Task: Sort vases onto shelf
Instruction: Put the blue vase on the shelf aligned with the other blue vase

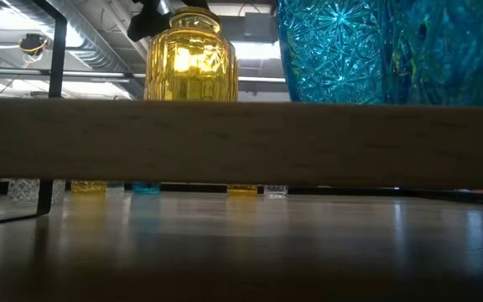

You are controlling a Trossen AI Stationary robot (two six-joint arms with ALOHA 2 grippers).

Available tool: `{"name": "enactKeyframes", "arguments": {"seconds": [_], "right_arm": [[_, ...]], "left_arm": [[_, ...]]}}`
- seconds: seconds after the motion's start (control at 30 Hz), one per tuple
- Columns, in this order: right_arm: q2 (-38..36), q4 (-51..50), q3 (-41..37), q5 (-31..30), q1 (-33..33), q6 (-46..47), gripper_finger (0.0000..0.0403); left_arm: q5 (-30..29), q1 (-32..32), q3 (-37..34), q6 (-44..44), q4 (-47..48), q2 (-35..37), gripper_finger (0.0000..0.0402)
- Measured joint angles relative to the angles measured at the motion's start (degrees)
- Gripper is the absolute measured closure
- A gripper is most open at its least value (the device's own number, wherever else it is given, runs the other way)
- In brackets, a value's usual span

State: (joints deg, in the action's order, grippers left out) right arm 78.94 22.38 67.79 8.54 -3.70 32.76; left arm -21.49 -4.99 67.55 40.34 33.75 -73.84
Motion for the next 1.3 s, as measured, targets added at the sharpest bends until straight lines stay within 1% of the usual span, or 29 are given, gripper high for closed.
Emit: {"name": "enactKeyframes", "arguments": {"seconds": [0.07,0.13,0.2,0.27,0.33,0.4,0.47,0.57,0.67,0.8,0.9,1.03,1.13,1.3], "right_arm": [[0.09,-3.41,0.77,-1.43,0.00,-0.01,0.0032],[0.09,-6.72,1.15,-1.45,0.00,0.69,0.0033],[0.06,-10.77,1.22,-0.84,0.00,3.55,0.0032],[0.16,-14.55,1.21,3.10,0.00,6.51,0.0032],[0.19,-16.18,1.20,7.74,-0.19,9.03,0.0032],[0.11,-16.17,1.20,9.43,-1.47,10.80,0.0032],[0.11,-15.20,1.20,8.33,-2.97,11.88,0.0032],[0.12,-12.46,1.20,2.95,-5.67,12.12,0.0032],[0.07,-11.93,1.20,-1.96,-8.09,12.62,0.0033],[0.13,-13.24,2.25,-3.58,-10.84,15.25,0.0032],[1.65,-18.29,6.21,-7.30,-13.29,14.79,0.0033],[5.65,-30.32,15.29,-10.33,-15.33,13.24,0.0040],[9.08,-39.69,23.21,-10.39,-15.61,13.25,0.0049],[15.07,-56.39,34.86,-8.48,-17.26,13.44,0.0067]], "left_arm": [[0.01,-0.02,0.00,0.00,0.01,0.00,0.0113],[-0.01,-0.02,0.00,0.01,0.01,0.01,0.0113],[-0.01,0.00,0.00,0.00,0.00,0.02,0.0113],[-0.01,-0.02,0.00,0.00,0.01,0.01,0.0113],[-0.02,0.00,0.00,0.00,0.01,0.01,0.0113],[-0.03,-0.02,0.00,0.00,0.01,0.00,0.0113],[-0.03,0.00,0.00,0.00,0.01,0.02,0.0113],[-0.03,-0.01,0.00,0.00,0.02,0.02,0.0113],[-0.03,-0.01,0.00,0.01,0.03,0.00,0.0113],[-0.03,-0.02,0.00,0.00,0.03,0.00,0.0113],[-0.05,0.00,0.00,0.01,-0.01,0.00,0.0113],[-0.07,0.00,0.00,0.02,0.01,0.00,0.0113],[-0.07,-0.01,0.00,0.00,-0.11,0.00,0.0113],[-0.07,-0.02,0.00,0.00,-0.07,0.00,0.0113]]}}
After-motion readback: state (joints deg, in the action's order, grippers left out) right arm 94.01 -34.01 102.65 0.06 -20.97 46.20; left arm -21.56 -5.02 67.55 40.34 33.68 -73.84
